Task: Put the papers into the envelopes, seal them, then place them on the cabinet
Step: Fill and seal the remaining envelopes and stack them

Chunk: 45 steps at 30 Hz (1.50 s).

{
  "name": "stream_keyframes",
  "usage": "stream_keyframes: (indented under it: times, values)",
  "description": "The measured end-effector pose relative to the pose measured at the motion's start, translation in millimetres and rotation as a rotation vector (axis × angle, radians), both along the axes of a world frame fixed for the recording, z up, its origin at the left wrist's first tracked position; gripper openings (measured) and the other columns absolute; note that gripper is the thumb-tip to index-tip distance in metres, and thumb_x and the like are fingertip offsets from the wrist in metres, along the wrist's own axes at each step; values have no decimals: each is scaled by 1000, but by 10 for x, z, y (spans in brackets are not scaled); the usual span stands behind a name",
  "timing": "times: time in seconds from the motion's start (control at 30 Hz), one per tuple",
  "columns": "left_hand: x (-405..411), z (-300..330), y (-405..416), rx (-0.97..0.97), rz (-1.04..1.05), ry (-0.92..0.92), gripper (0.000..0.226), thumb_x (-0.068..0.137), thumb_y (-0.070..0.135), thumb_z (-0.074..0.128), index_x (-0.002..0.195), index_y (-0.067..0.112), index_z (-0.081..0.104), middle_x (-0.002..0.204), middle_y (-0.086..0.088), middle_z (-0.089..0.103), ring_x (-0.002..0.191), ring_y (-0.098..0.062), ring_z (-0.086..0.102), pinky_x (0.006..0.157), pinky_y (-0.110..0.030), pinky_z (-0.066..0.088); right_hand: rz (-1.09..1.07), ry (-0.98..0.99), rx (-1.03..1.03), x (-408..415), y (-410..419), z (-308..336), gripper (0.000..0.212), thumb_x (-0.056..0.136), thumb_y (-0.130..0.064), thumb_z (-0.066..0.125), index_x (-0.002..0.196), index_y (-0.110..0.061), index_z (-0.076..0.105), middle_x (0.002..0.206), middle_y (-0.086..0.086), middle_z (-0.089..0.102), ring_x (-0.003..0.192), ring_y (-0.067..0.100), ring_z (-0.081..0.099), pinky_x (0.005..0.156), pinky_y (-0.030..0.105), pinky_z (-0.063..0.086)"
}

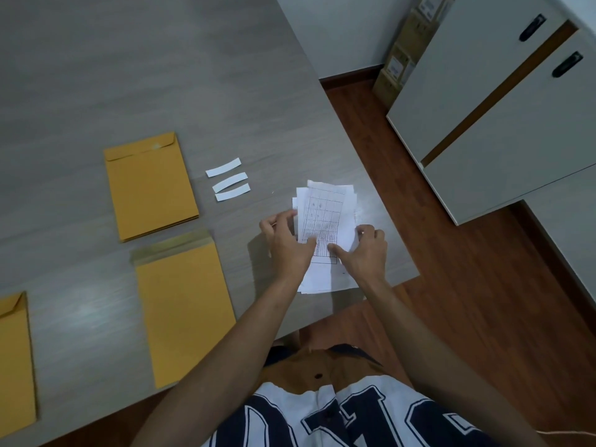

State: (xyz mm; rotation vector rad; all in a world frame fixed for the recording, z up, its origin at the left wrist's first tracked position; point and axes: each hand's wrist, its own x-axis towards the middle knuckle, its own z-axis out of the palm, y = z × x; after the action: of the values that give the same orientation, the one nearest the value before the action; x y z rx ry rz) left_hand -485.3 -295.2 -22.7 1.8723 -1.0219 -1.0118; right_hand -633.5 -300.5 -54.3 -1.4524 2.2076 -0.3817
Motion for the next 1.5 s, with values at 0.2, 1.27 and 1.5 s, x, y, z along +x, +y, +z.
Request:
stream_keyframes:
  times: [0.2, 1.27, 1.5]
  values:
    - [48, -18, -141, 230, -179, 119, 52, 70, 41, 79, 117, 40, 57, 114, 14, 64, 91, -7, 64, 70, -22, 57, -12, 5, 9, 7, -17, -36, 77, 64, -59, 80, 123, -20, 49, 124, 2, 48, 111, 20, 49, 92, 33, 49]
    - [2763, 471, 829, -49, 302, 531, 35, 75, -5, 76, 103, 14, 66, 99, -5, 73, 92, -25, 69, 78, -37, 56, 101, -1161, 127, 1836, 87, 715, 52, 67, -9, 86, 115, -13, 66, 112, 7, 73, 106, 26, 68, 91, 43, 54]
    - [3058, 495, 1056, 54, 132, 247, 35, 70, -4, 81, 102, 1, 67, 97, -11, 73, 88, -26, 71, 79, -37, 59, 320, -1002, 147, 2056, 178, 844, 40, 71, -10, 85, 108, -3, 70, 103, 12, 74, 97, 28, 71, 89, 43, 57]
